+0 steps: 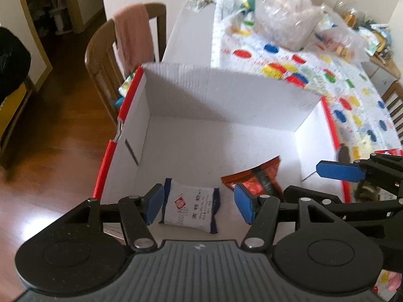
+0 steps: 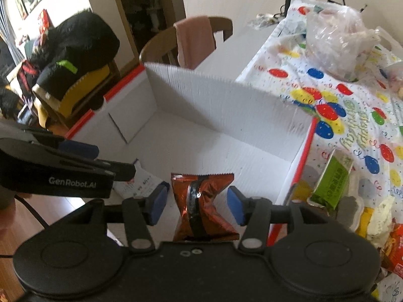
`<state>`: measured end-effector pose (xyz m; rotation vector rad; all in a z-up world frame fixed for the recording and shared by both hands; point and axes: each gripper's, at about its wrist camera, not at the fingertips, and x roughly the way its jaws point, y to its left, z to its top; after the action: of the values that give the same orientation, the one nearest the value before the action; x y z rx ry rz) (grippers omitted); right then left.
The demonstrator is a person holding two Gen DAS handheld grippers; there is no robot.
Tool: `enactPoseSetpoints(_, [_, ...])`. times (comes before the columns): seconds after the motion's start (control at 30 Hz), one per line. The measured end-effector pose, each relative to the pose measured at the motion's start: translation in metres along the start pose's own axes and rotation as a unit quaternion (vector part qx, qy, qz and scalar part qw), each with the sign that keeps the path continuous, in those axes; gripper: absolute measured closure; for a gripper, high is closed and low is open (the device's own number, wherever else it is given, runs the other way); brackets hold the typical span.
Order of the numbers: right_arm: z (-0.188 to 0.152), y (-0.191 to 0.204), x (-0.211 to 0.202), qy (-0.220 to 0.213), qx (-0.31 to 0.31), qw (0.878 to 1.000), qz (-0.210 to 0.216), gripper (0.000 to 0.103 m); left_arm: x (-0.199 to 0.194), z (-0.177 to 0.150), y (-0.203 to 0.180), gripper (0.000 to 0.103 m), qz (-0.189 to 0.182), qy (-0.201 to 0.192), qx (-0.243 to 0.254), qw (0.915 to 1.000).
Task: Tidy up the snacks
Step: 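Open both grippers to drop the packets into the box, then move both tools back over the remaining snacks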
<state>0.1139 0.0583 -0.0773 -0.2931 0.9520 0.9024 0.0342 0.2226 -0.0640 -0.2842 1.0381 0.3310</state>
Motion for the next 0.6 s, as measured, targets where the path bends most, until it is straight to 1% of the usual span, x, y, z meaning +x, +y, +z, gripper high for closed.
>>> enactPoseSetpoints(0.2, [0.0,-0.007,-0.031,-0.034,0.019,0.999,0.006,0.046,-0.024,0.0,-0.012,0.042,-0.017,-0.034,0.012,0.9992])
enactPoseSetpoints(0.33, [0.0,-0.014,-0.051,-0.059,0.033,0.998,0.006,0.038,-0.039,0.0,-0.021,0.041,-0.029,-0.06,0.017,0.9976])
enactPoseSetpoints(0.4, [0.0,-0.018,-0.062,-0.07,0.039,0.997,0.008,0.037,-0.047,0.0,-0.027,0.038,-0.036,-0.074,0.02,0.9964])
enactPoseSetpoints(0.5, [-0.004,-0.023,-0.078,-0.088,0.047,0.995,0.009,0.032,-0.059,-0.001,-0.038,0.033,-0.05,-0.096,0.029,0.9937])
enactPoseSetpoints(0.6, [-0.01,-0.031,-0.093,-0.106,0.057,0.993,0.011,0.028,-0.068,-0.004,-0.05,0.031,-0.063,-0.113,0.04,0.9908])
